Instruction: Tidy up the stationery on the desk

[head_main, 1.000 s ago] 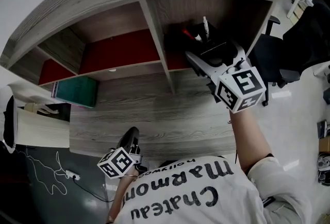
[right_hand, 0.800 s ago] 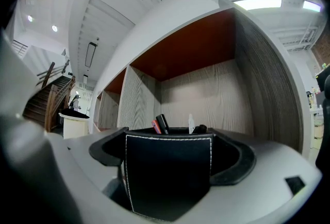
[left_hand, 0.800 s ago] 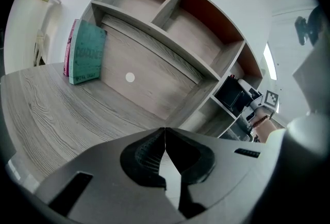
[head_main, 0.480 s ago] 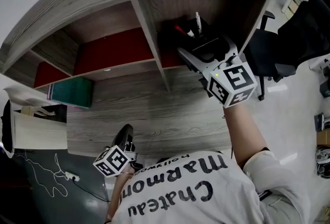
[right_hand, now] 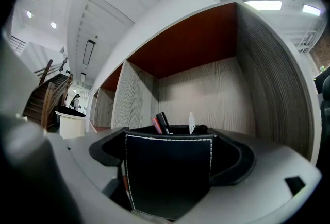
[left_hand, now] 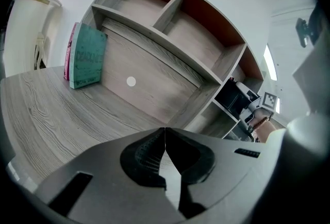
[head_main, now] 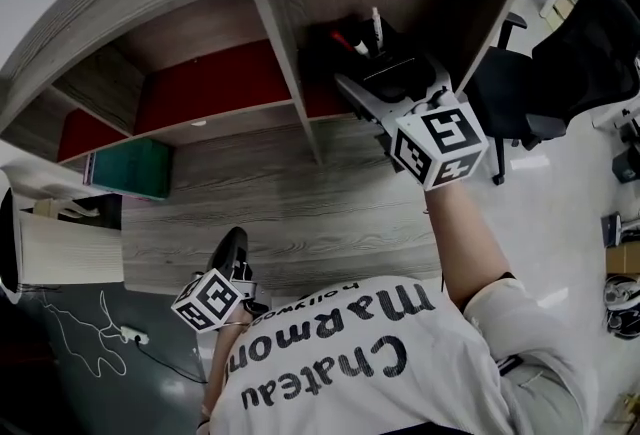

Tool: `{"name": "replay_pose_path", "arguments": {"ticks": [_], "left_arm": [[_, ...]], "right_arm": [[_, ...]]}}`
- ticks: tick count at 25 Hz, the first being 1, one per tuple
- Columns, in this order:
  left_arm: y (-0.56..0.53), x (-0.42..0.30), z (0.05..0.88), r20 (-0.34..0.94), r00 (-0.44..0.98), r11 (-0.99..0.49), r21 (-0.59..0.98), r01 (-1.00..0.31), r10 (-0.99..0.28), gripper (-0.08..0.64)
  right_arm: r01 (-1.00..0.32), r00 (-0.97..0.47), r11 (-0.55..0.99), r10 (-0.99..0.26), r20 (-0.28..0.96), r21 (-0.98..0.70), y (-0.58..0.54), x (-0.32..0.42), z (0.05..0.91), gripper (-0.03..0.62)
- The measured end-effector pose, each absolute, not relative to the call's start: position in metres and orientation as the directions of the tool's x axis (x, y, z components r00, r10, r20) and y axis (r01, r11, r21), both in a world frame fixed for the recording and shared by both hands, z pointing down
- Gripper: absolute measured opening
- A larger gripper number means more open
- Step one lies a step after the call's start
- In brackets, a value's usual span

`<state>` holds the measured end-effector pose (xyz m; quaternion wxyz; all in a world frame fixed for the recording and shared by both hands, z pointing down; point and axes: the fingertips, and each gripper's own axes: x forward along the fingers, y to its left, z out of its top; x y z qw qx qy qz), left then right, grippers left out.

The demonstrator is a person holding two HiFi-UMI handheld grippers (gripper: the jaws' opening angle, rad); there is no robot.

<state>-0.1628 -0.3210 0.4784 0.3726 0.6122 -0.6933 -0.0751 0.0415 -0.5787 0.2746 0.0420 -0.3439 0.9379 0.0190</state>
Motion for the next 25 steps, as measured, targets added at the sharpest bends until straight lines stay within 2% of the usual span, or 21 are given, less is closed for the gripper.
{"name": "replay_pose_path", "arguments": {"ticks": [25], "left_arm": [[-0.329,-0.16,0.474,0.38,0.066,0.183,0.582,-0.793,-0.923,0.017]], "right_arm": [[-0.666,-0.745,0.746,-0.665,-0.059,-0.001,-0.583,0.04,0.28,0.467]]}}
